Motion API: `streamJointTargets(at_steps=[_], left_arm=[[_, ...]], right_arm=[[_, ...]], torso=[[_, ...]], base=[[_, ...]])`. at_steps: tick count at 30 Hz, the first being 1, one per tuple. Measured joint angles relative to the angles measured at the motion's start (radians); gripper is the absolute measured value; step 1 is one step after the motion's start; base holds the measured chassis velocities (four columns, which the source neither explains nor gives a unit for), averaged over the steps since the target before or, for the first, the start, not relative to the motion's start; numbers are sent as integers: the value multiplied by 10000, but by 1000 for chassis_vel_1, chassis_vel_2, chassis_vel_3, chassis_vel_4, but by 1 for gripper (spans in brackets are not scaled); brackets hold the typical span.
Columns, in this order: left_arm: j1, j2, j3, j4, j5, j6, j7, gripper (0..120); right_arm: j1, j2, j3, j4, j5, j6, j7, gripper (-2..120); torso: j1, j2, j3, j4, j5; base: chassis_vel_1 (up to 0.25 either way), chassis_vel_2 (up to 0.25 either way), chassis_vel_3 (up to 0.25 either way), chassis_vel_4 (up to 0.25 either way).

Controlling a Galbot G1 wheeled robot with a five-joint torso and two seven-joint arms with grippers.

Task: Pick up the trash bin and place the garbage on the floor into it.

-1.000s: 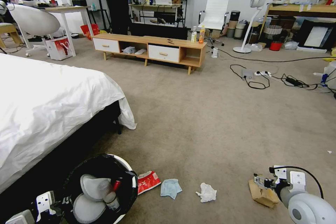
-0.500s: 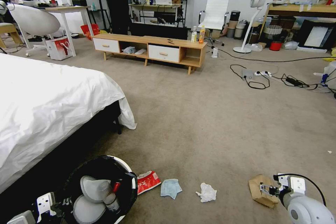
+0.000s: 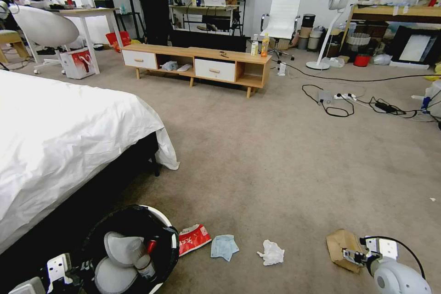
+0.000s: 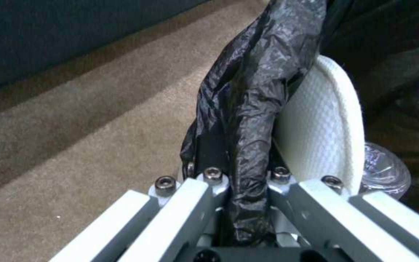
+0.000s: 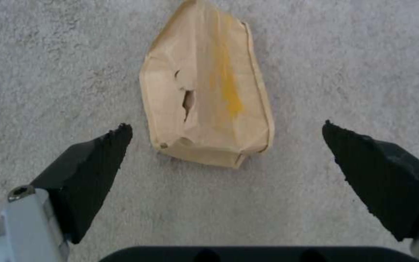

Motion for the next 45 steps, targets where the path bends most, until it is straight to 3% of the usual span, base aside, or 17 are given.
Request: streamJointTargets(at_steps=[32,45], left_arm=[[327,-112,-269,-318,-16,-38,14,2],[422,-92,-410,-401,-64,-52,46,2]], right_arm=[[1169,215,-692,-1417,-387,427,-326,100],[1735,680,-1077,-2143,-583,541,-341,100]], torso=[[0,0,0,0,-1],[0,0,0,-1,-1]], base=[[0,0,0,0],[0,0,0,0]])
